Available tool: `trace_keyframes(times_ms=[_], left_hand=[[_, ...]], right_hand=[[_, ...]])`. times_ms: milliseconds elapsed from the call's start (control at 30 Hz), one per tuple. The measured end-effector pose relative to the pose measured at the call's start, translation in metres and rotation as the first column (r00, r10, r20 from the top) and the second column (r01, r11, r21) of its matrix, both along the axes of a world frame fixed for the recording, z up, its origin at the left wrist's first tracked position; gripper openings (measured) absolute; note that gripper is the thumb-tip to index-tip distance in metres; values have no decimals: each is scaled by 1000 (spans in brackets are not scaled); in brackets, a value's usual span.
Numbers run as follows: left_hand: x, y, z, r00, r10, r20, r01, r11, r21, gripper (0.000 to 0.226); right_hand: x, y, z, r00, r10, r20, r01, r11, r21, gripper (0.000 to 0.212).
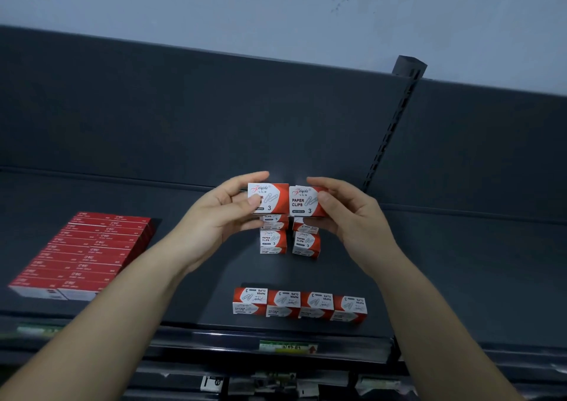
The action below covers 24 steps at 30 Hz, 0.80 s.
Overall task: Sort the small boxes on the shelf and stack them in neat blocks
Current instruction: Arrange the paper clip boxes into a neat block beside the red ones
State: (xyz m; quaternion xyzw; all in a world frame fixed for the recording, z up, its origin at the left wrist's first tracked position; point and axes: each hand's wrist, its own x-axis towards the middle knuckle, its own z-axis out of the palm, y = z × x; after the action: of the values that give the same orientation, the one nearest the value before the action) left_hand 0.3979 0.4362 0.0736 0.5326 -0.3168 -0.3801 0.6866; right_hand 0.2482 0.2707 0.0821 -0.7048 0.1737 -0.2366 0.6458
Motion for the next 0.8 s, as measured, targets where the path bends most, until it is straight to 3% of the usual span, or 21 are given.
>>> trace_keyframes(times_ms=[167, 333, 633, 800], left_hand=[[-2, 0, -7, 998, 40, 46, -42, 998, 47, 38], [0, 0, -17, 997, 12, 78, -18, 997, 73, 37], [15, 2, -62, 905, -84, 417, -53, 950, 307, 34], [17, -1, -88, 803, -161, 574, -118, 901, 417, 34]], right_hand=[[-4, 1, -10, 1000, -4, -22, 5, 999, 37, 17], [-6, 2, -19, 997, 2, -75, -4, 1000, -26, 11], [2, 6, -52, 955, 23, -295, -101, 963, -251, 23], [7, 7, -70, 904, -36, -427, -154, 902, -402, 25]])
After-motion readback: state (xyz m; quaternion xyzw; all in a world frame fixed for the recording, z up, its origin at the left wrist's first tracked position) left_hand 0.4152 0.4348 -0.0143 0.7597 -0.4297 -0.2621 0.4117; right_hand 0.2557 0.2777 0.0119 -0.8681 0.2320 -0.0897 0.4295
